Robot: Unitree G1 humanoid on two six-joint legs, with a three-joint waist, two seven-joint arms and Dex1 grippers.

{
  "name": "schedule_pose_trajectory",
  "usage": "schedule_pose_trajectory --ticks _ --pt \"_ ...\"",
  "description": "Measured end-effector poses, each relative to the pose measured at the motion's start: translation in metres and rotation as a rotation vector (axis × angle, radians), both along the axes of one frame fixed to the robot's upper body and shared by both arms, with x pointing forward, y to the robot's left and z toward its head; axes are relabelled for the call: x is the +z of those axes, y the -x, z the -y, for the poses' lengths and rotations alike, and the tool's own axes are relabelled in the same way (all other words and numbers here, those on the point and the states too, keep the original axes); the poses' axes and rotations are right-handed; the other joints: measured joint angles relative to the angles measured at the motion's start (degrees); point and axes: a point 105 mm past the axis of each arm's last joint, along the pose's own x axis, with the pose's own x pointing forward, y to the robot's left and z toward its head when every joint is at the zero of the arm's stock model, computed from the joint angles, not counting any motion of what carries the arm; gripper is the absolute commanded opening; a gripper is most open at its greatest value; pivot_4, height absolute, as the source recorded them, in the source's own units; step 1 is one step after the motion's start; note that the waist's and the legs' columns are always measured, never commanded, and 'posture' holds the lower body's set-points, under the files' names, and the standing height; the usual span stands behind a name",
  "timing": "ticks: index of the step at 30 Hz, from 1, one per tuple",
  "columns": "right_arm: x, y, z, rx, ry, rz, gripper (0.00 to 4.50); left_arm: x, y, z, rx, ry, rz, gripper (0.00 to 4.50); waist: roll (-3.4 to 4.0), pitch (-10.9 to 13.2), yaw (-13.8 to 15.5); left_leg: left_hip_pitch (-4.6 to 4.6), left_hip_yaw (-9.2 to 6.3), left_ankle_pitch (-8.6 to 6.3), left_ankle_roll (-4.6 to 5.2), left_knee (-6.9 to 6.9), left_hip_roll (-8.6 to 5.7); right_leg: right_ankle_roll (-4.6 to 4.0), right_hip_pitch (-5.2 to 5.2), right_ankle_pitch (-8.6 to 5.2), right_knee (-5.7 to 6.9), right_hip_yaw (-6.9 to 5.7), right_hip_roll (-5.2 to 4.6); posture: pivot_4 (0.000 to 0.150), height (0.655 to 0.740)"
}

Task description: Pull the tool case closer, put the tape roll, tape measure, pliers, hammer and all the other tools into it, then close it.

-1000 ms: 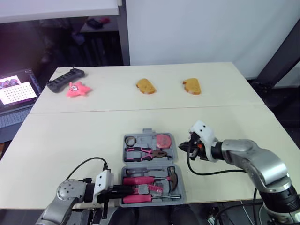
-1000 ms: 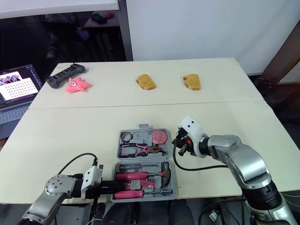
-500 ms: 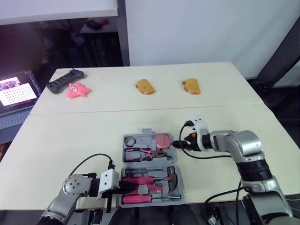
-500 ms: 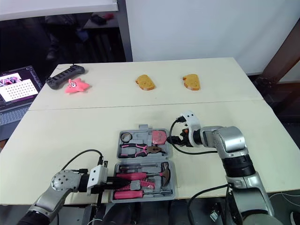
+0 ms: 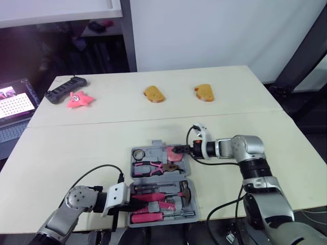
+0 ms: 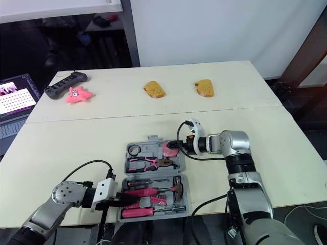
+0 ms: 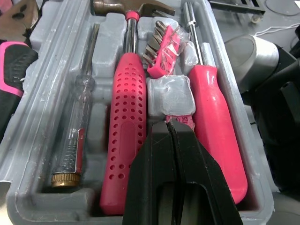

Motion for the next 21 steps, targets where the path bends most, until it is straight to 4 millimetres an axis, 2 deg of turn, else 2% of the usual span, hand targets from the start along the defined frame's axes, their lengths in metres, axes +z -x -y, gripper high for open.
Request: schedule_pose_trajectory --ticks 6,11,21 --pt "0.002 -0.002 -0.002 -0.033 -0.069 -0.016 4.43 0.002 -0.003 -0.001 0.001 -0.018 -0.004 0.0 0.02 0.0 0.0 -0.19 0.08 0.01 -0.02 0.0 -0.01 -0.01 -0.32 0.01 0.14 0.09 0.0 0.15 0.74" --pt "0.012 -0.001 0.001 -0.036 -0.112 0.002 4.43 0.004 -0.004 0.0 0.002 -0.022 -0.006 0.0 0.02 0.0 0.0 -0.31 0.08 0.03 -0.04 0.01 -0.01 -0.03 -0.44 0.03 0.16 0.09 0.0 0.15 0.74" --pt "0.027 0.005 0.009 -0.001 -0.109 0.082 4.43 0.015 -0.009 0.008 0.001 -0.033 0.006 0.0 0.03 0.0 0.0 -0.36 0.08 0.03 -0.04 0.01 -0.02 -0.03 -0.47 0.03 0.16 0.09 0.01 0.15 0.74"
